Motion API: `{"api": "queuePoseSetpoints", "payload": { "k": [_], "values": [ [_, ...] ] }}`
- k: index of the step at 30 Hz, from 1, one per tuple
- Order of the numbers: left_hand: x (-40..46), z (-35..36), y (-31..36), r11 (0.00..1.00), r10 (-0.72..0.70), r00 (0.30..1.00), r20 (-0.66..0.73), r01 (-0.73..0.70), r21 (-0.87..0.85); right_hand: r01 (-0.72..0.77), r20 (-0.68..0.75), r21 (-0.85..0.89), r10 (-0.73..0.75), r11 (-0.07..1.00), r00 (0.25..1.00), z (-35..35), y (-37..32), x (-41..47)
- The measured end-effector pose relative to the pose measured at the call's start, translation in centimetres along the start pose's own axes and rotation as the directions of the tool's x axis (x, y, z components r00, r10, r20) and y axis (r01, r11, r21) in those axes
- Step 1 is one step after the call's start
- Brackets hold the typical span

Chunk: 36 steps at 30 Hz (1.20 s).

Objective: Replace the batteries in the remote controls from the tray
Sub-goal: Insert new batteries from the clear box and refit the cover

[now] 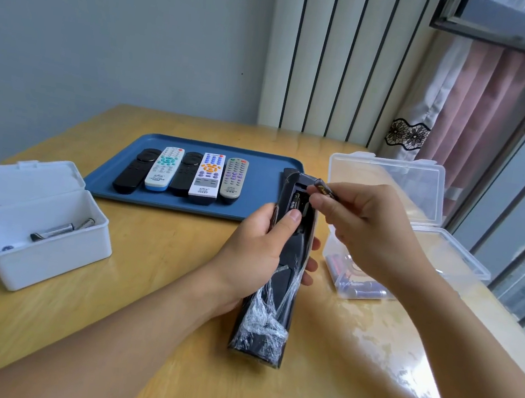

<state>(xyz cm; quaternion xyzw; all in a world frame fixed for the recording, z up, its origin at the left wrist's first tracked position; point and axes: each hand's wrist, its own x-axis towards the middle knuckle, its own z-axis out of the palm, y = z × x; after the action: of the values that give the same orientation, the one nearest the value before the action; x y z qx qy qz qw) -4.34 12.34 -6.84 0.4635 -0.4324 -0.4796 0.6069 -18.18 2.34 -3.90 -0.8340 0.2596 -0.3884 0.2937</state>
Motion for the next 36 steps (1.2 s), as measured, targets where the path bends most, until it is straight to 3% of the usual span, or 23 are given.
{"api": "queuePoseSetpoints", "payload": {
  "k": [8, 23, 30, 34, 36],
  "values": [
    [0.1, -0.5, 0.3, 1.0, -0.011, 1.0, -0.017, 0.011, 0.013, -0.039, 0.006, 0.089, 0.038, 0.995, 0.999, -0.3, -0.7, -0.1],
    [0.3, -0.8, 0.5, 1.0, -0.023, 0.999, -0.048, 0.024, 0.019, -0.058, 0.055, 0.05, 0.055, 0.997, 0.997, 0.3, -0.8, -0.3],
    [0.7, -0.8, 0.6, 0.983, 0.111, 0.976, -0.185, -0.081, 0.162, -0.116, 0.009, 0.267, 0.118, 0.957, 0.993, -0.1, -0.8, 0.1],
    [0.6, -0.9, 0.8, 0.975, 0.144, 0.968, -0.205, -0.103, 0.196, -0.21, 0.106, 0.569, 0.182, 0.795, 0.977, -0.3, -0.9, 0.0],
    [0.5, -0.8, 0.9, 0.981, 0.13, 0.972, -0.198, -0.097, 0.167, -0.232, 0.126, 0.607, 0.196, 0.76, 0.972, -0.3, -1.1, 0.0]
  ]
}}
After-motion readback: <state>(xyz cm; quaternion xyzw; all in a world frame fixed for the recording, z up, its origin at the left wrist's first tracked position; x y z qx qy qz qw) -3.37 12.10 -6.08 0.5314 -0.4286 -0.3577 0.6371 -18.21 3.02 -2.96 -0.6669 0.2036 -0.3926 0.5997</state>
